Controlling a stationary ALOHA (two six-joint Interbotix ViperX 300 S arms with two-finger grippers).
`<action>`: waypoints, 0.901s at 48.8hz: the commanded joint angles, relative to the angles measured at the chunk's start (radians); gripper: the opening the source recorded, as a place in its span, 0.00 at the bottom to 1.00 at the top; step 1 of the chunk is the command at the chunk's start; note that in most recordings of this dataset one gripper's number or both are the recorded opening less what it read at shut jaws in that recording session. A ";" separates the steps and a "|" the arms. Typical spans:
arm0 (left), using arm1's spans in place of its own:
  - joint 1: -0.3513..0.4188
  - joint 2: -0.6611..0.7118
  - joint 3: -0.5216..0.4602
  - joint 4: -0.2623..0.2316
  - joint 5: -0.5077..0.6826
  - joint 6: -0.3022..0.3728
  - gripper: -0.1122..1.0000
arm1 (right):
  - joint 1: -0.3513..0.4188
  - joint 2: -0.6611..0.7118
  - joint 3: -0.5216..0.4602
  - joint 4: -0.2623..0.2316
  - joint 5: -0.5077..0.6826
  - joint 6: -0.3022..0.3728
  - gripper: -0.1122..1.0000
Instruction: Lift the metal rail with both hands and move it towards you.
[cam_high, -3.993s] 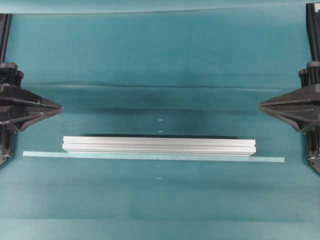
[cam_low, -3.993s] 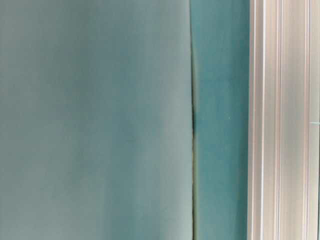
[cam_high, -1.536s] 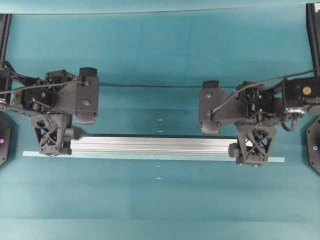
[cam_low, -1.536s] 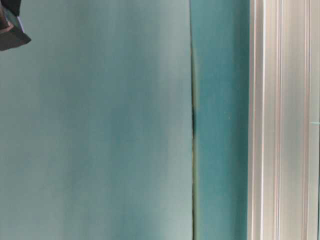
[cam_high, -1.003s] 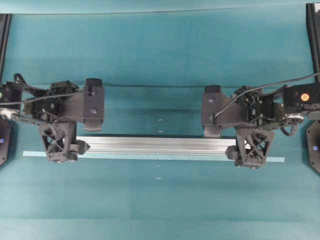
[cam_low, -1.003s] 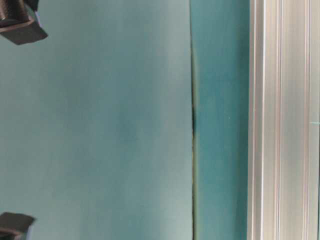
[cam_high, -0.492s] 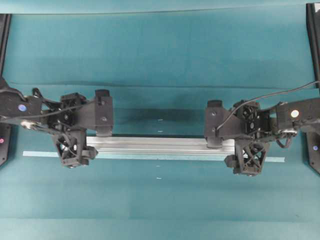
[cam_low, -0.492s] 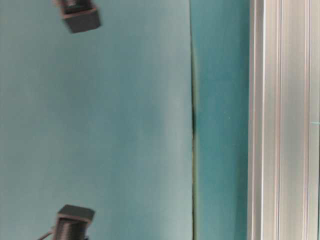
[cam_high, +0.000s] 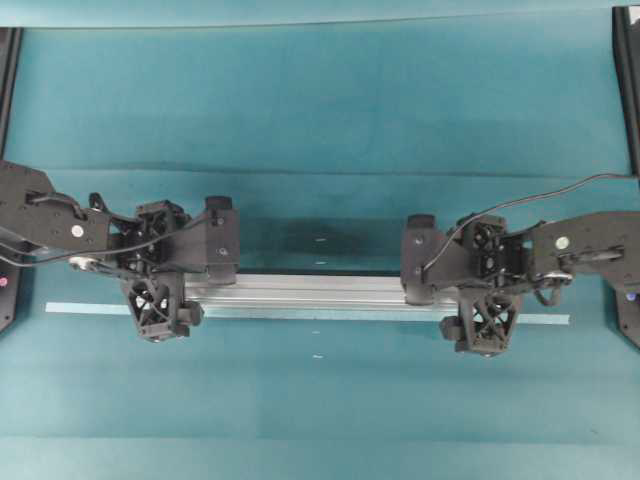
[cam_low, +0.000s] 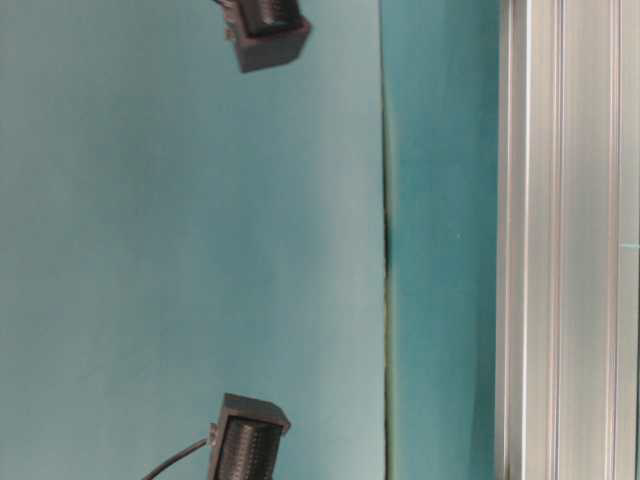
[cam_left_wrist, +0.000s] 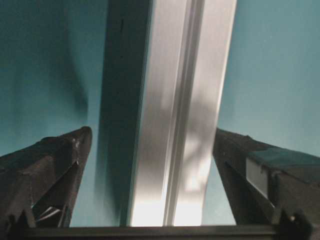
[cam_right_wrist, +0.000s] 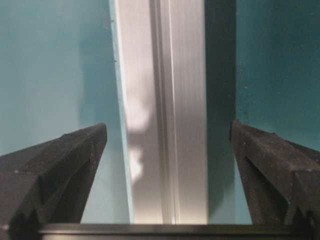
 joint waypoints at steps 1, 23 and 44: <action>-0.002 0.008 0.003 0.002 -0.017 -0.002 0.99 | -0.002 0.020 -0.005 0.002 -0.015 -0.002 0.99; -0.011 0.011 0.009 0.002 -0.023 0.006 0.99 | -0.002 0.028 -0.005 0.002 -0.023 0.000 0.99; -0.011 0.009 0.008 0.002 -0.037 -0.002 0.65 | -0.003 0.034 -0.018 0.002 -0.009 0.000 0.58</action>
